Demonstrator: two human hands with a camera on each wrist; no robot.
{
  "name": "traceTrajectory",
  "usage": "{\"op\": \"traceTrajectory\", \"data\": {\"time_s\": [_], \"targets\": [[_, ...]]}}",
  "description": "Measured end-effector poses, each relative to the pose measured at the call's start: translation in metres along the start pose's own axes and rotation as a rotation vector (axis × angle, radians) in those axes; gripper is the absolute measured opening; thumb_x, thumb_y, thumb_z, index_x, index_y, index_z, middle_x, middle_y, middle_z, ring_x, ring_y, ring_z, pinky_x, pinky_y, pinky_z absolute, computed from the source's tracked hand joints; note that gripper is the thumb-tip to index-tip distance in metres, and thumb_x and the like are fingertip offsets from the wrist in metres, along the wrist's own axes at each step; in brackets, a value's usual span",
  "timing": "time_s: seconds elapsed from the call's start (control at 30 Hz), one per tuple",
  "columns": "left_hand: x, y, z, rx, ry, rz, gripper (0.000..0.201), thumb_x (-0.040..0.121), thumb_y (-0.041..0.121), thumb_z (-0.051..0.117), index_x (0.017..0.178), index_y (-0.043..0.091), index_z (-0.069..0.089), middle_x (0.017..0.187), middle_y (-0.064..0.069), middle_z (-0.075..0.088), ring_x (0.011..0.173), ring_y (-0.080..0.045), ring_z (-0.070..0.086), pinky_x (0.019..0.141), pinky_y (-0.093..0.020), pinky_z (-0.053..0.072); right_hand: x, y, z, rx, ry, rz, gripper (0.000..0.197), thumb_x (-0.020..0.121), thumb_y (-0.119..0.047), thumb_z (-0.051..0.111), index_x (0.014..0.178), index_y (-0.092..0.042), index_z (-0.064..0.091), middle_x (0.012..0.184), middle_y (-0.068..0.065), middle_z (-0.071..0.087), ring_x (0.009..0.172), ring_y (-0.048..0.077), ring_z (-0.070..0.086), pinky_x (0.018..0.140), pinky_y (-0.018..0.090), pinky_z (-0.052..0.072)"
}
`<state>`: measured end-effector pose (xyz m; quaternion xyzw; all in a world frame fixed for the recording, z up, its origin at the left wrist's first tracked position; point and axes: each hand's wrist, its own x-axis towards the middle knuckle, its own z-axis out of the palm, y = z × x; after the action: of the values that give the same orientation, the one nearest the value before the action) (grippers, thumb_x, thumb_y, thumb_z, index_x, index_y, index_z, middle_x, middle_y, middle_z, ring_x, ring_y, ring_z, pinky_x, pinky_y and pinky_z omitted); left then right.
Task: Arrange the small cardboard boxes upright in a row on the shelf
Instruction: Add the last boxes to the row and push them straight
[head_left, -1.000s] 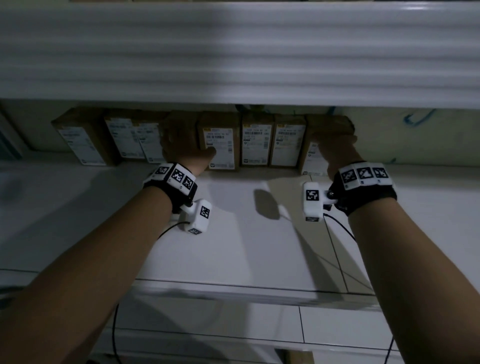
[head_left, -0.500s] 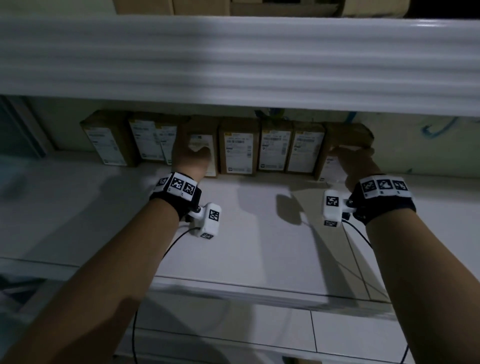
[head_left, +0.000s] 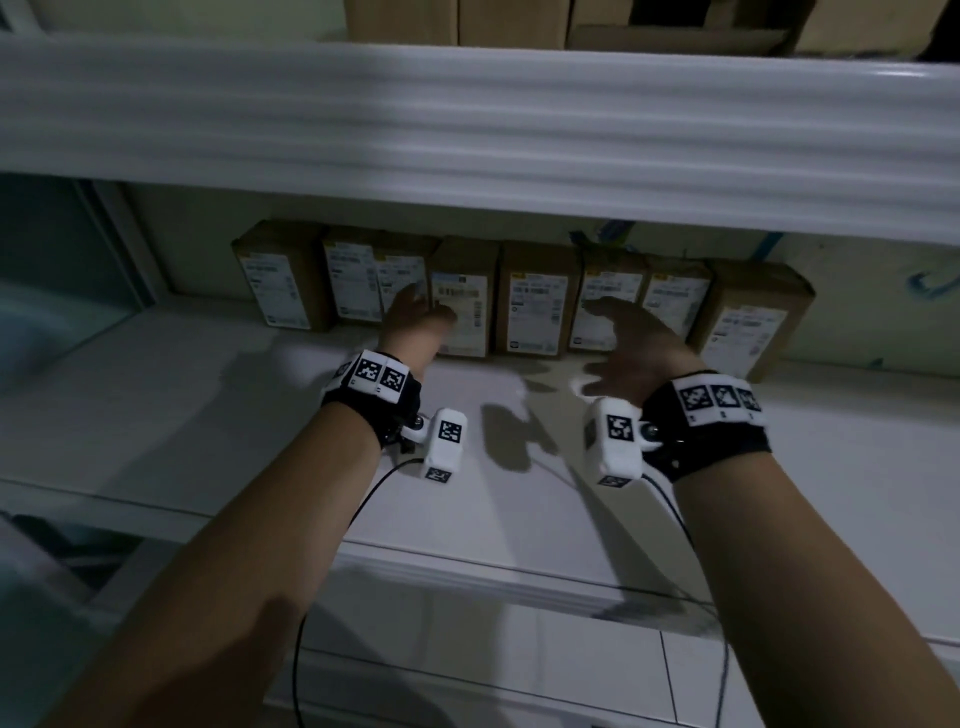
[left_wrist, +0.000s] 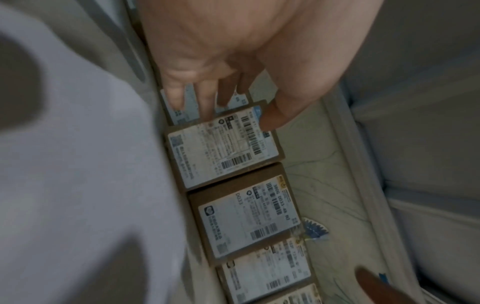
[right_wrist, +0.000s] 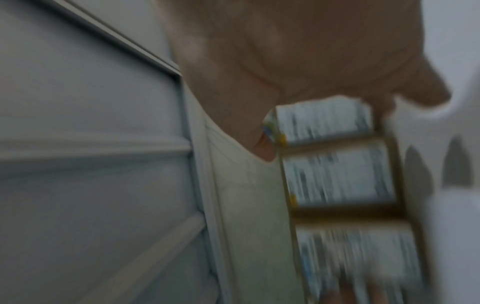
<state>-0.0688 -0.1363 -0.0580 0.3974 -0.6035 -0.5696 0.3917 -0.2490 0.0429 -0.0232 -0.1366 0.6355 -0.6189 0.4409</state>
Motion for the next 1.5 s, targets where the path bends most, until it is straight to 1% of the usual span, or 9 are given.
{"op": "traceTrajectory", "data": {"time_s": [0.1, 0.33, 0.57, 0.77, 0.93, 1.17, 1.3, 1.37, 1.5], "targets": [[0.011, -0.021, -0.002, 0.024, -0.113, 0.014, 0.073, 0.064, 0.034, 0.074, 0.135, 0.026, 0.064, 0.133, -0.001, 0.07, 0.124, -0.026, 0.065, 0.111, -0.051, 0.05, -0.001, 0.004, 0.036, 0.071, -0.173, 0.036, 0.035, 0.104, -0.026, 0.063, 0.137, -0.025, 0.052, 0.167, 0.019, 0.027, 0.142, 0.043, 0.048, 0.116, 0.06, 0.042], [-0.001, -0.004, -0.013, 0.236, -0.174, 0.036, 0.055, 0.091, 0.006, 0.065, 0.144, 0.019, 0.058, 0.14, 0.001, 0.064, 0.13, -0.022, 0.059, 0.107, -0.035, 0.049, 0.011, 0.006, 0.074, 0.314, -0.163, -0.007, 0.011, 0.099, -0.029, 0.063, 0.11, -0.027, 0.062, 0.166, 0.007, 0.033, 0.15, 0.032, 0.033, 0.12, 0.068, 0.028], [0.069, 0.001, -0.116, 0.325, 0.271, 0.037, 0.095, 0.073, 0.064, 0.061, 0.149, 0.008, 0.049, 0.152, -0.018, 0.054, 0.14, -0.036, 0.051, 0.118, -0.049, 0.041, 0.028, 0.007, 0.081, 0.301, -0.102, -0.012, 0.026, 0.091, -0.03, 0.07, 0.114, -0.024, 0.062, 0.147, 0.004, 0.046, 0.143, 0.028, 0.042, 0.12, 0.06, 0.032], [0.112, 0.021, -0.221, 0.168, 0.424, -0.085, 0.105, 0.094, 0.063, 0.057, 0.166, 0.007, 0.004, 0.173, -0.016, 0.016, 0.158, -0.031, 0.024, 0.128, -0.04, 0.022, 0.029, 0.01, 0.091, 0.35, -0.063, -0.046, 0.014, 0.095, -0.032, 0.065, 0.108, -0.026, 0.061, 0.166, 0.005, 0.035, 0.156, 0.027, 0.028, 0.125, 0.059, 0.025], [0.124, 0.024, -0.235, -0.024, 0.23, -0.132, 0.063, 0.098, 0.066, 0.049, 0.141, 0.02, 0.058, 0.137, -0.006, 0.062, 0.119, -0.025, 0.06, 0.107, -0.038, 0.043, 0.025, 0.013, 0.099, 0.345, -0.007, -0.054, 0.01, 0.097, -0.026, 0.066, 0.104, -0.026, 0.059, 0.167, 0.008, 0.033, 0.154, 0.032, 0.034, 0.125, 0.058, 0.027], [0.124, 0.009, -0.223, 0.015, 0.092, -0.121, 0.069, 0.094, 0.055, 0.057, 0.151, 0.017, 0.051, 0.155, -0.012, 0.053, 0.142, -0.034, 0.053, 0.115, -0.048, 0.047, 0.028, 0.015, 0.092, 0.351, 0.015, 0.022, 0.047, 0.099, -0.027, 0.063, 0.144, -0.024, 0.05, 0.14, 0.025, 0.057, 0.11, 0.036, 0.065, 0.115, 0.056, 0.042], [0.106, 0.018, -0.212, 0.084, 0.046, -0.088, 0.052, 0.107, 0.036, 0.048, 0.151, 0.008, 0.049, 0.151, -0.009, 0.054, 0.134, -0.027, 0.055, 0.089, -0.029, 0.053, 0.03, 0.032, 0.093, 0.34, 0.096, 0.03, 0.037, 0.096, -0.024, 0.068, 0.131, -0.025, 0.056, 0.145, 0.023, 0.053, 0.127, 0.036, 0.059, 0.112, 0.055, 0.046], [0.105, 0.021, -0.208, 0.098, 0.041, -0.13, 0.053, 0.096, 0.047, 0.057, 0.137, 0.013, 0.062, 0.139, -0.009, 0.064, 0.12, -0.027, 0.062, 0.09, -0.032, 0.053, 0.029, 0.037, 0.093, 0.333, 0.099, 0.013, 0.034, 0.096, -0.021, 0.067, 0.127, -0.025, 0.055, 0.14, 0.022, 0.055, 0.138, 0.036, 0.053, 0.117, 0.057, 0.041], [0.154, -0.025, -0.217, 0.123, 0.097, -0.205, 0.067, 0.062, 0.06, 0.076, 0.114, 0.018, 0.071, 0.119, -0.008, 0.073, 0.107, -0.032, 0.07, 0.088, -0.037, 0.055, 0.035, 0.038, 0.087, 0.275, 0.128, 0.017, 0.039, 0.098, -0.02, 0.064, 0.134, -0.019, 0.049, 0.109, 0.018, 0.057, 0.087, 0.034, 0.061, 0.083, 0.051, 0.056]]}}
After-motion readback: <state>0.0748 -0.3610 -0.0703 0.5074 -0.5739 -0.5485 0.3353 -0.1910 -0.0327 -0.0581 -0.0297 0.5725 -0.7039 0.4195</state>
